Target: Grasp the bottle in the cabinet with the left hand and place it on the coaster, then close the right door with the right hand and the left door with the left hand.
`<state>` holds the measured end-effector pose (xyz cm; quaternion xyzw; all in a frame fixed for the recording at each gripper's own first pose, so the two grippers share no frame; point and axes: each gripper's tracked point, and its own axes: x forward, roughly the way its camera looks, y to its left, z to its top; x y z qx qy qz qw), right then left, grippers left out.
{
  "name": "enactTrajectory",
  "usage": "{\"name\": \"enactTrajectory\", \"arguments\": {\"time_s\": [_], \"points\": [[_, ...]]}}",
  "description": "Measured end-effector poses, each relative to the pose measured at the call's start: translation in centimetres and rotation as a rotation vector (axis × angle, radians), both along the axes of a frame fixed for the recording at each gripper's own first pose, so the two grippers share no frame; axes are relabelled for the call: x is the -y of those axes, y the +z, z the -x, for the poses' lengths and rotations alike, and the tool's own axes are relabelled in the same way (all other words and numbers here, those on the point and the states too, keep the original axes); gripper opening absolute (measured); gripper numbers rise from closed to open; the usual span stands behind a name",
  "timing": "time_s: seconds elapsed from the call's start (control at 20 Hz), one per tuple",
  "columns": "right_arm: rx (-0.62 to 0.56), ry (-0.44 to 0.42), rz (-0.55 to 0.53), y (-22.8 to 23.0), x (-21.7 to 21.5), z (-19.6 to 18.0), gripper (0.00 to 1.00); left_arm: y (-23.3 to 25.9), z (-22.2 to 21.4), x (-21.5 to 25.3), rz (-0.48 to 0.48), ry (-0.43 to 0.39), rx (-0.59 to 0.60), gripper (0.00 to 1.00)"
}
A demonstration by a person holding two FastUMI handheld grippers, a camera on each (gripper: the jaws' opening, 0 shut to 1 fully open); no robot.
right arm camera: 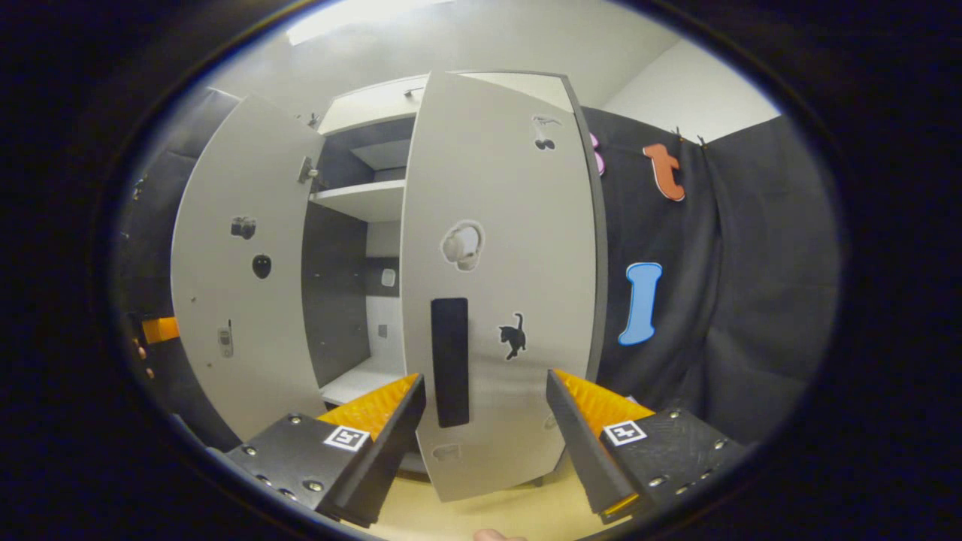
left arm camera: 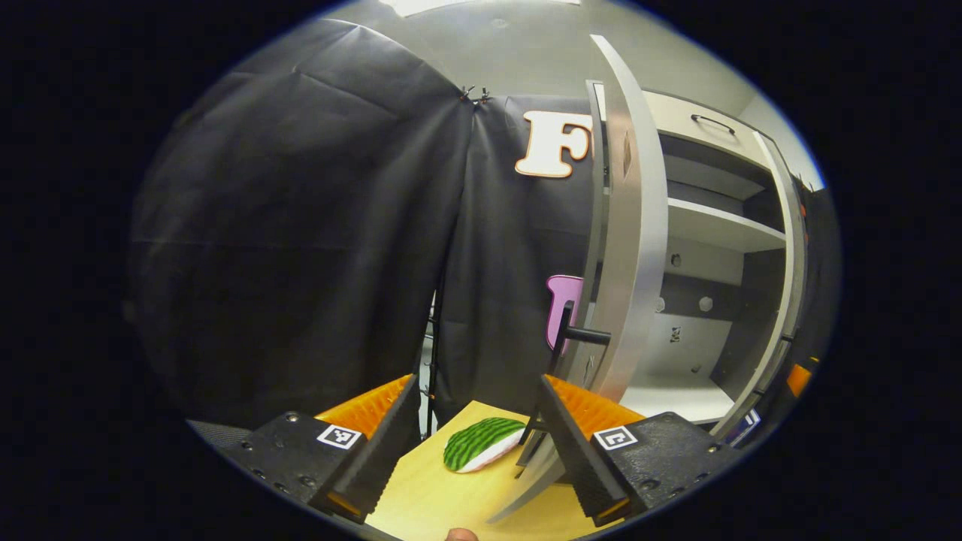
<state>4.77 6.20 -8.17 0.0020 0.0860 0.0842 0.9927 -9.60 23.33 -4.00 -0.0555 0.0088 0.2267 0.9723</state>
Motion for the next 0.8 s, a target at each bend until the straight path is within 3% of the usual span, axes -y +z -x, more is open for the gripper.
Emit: {"name": "enactTrajectory", "arguments": {"time_s": [0.05, 0.1, 0.15, 0.2, 0.25, 0.3, 0.4, 0.5, 0.7, 0.75, 0.8], "points": [[0.004, 0.002, -0.006, 0.1, -0.5, 0.0, 0.98, 0.0, -0.2, 0.0, 0.0, -0.01, -0.008, 0.97], [0.011, 0.004, -0.01, 0.4, -0.8, -0.1, 0.98, -0.2, 0.0, 0.0, 0.001, -0.018, -0.019, 0.93], [0.014, 0.008, -0.014, 0.5, -1.1, -0.1, 0.98, -0.2, 0.0, 0.2, 0.011, -0.032, -0.021, 0.96], [0.013, 0.014, -0.018, 0.4, -1.6, -0.2, 0.93, -0.1, -0.1, 0.7, 0.026, -0.057, -0.014, 1.0], [0.009, 0.019, -0.022, 0.2, -2.0, -0.3, 0.97, 0.3, 0.3, 1.5, 0.038, -0.083, -0.016, 0.96], [0.006, 0.023, -0.024, 0.1, -2.3, -0.3, 0.93, -0.1, -0.8, 1.5, 0.035, -0.097, -0.032, 0.95], [0.002, 0.028, -0.023, 0.0, -2.7, -0.1, 0.93, 0.1, -0.7, 1.5, -0.02, -0.098, -0.049, 0.89], [0.008, 0.026, -0.02, 0.1, -2.7, 0.1, 0.97, 0.4, -0.9, 1.8, -0.046, -0.103, -0.059, 0.95], [0.012, 0.006, -0.027, 0.4, -1.8, 0.1, 0.97, -0.2, -1.8, 4.7, 0.038, -0.19, -0.045, 0.94], [0.011, 0.001, -0.032, 0.5, -1.5, 0.2, 0.93, -0.1, -2.4, 6.0, 0.055, -0.224, -0.042, 0.94], [0.011, -0.004, -0.037, 0.6, -1.3, 0.2, 0.97, -0.4, -3.0, 7.3, 0.064, -0.259, -0.043, 0.94]]}}
